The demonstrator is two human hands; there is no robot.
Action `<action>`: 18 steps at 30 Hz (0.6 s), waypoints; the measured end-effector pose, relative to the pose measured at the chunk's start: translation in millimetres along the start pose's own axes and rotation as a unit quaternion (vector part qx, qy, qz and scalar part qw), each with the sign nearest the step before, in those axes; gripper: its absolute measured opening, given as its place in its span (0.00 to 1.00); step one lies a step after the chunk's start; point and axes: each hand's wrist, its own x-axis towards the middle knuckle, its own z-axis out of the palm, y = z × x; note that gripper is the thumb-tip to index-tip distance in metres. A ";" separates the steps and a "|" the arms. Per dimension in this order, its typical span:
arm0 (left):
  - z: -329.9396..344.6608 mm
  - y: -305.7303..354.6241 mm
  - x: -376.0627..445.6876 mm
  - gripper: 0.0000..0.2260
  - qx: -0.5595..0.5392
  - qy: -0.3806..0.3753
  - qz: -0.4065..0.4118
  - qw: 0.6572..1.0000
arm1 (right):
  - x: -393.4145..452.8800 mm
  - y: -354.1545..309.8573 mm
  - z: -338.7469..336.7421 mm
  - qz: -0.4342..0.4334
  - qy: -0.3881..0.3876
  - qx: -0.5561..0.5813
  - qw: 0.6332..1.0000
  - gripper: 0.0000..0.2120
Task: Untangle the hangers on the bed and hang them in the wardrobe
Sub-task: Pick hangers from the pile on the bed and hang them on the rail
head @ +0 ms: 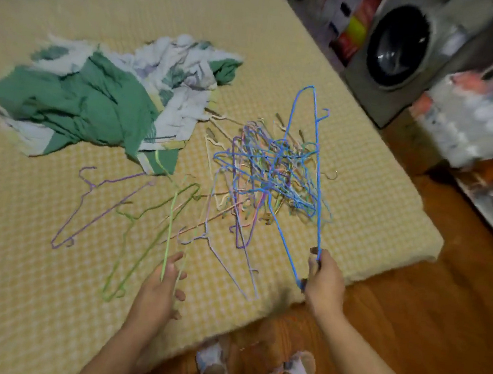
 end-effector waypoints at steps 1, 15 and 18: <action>11.2 11.4 -4.5 0.16 0.011 -0.022 0.005 1.000 | -7.0 2.8 -13.6 0.015 0.023 0.061 0.998 0.10; 241.9 22.1 -145.1 0.13 0.205 -0.419 -0.038 0.884 | -238.4 156.3 -183.6 0.343 -0.033 0.776 0.529 0.36; 286.9 -22.0 -221.6 0.13 0.275 -0.478 -0.030 0.834 | -323.9 204.5 -196.4 0.313 -0.039 0.819 0.480 0.30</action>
